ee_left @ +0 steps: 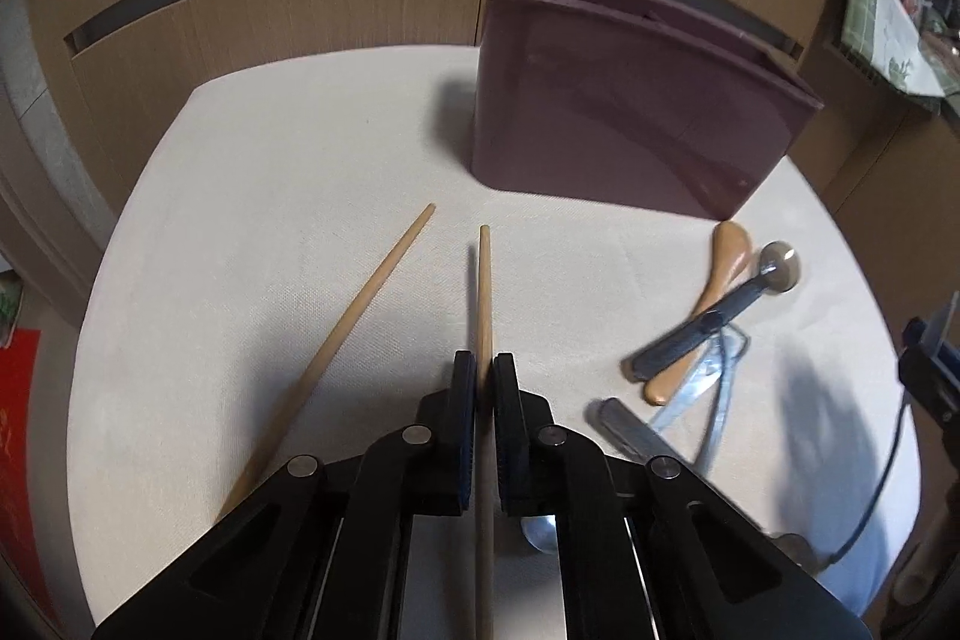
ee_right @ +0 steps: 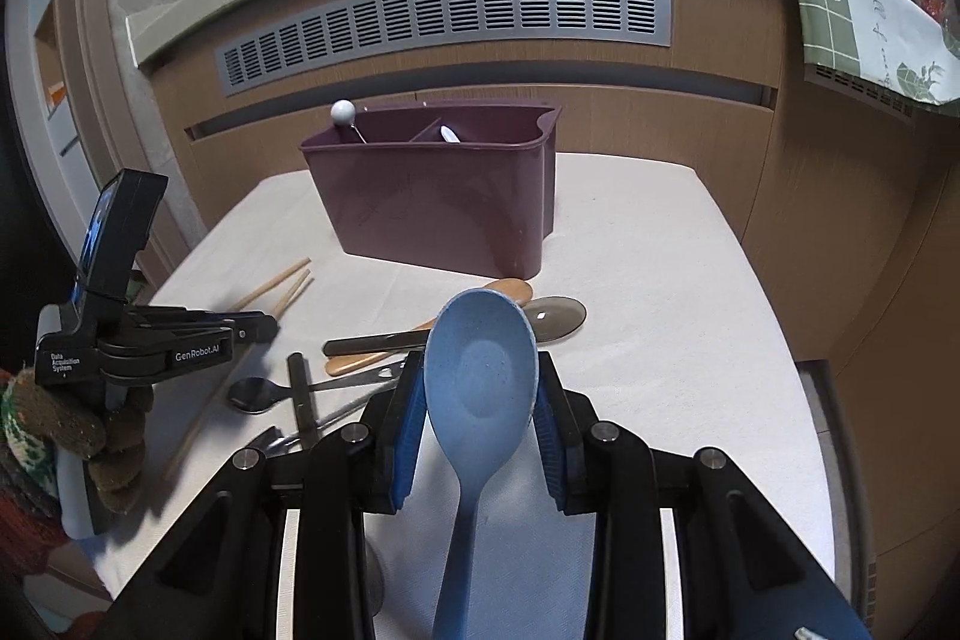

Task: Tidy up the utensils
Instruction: 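Carry the chopstick and blue spoon over the caddy and drop them in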

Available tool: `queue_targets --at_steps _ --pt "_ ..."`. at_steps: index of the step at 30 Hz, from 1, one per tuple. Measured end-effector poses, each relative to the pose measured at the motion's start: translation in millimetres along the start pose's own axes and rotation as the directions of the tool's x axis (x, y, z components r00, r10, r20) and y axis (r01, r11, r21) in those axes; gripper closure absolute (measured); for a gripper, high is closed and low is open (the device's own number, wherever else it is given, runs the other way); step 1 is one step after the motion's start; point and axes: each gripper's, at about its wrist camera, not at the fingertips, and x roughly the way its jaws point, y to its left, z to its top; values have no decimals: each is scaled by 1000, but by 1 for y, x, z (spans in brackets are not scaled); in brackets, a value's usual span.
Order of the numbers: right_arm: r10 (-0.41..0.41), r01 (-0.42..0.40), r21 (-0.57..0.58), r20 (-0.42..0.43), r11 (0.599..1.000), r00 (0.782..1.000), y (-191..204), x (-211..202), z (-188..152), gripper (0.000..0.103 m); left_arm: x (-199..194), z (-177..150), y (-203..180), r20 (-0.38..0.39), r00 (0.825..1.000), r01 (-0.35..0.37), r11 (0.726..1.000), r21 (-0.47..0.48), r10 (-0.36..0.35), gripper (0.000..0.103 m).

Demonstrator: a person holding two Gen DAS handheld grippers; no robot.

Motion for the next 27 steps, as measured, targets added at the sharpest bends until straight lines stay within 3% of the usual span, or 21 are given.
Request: queue_targets --at_steps 11,17,24,27 --pt "9 -9 1 59 1000 998 2 -25 9 72 -93 3 -11 203 971 128 992 -11 -123 97" --pt "39 -38 -9 75 999 996 6 -35 18 72 -133 13 -24 298 937 193 981 1 -185 97" --pt "63 -64 0 118 998 991 3 -49 34 72 -160 18 -25 363 910 203 979 24 -198 97" --pt "80 -80 -6 124 997 989 1 -50 46 73 -173 33 -26 409 888 216 976 33 -210 97"
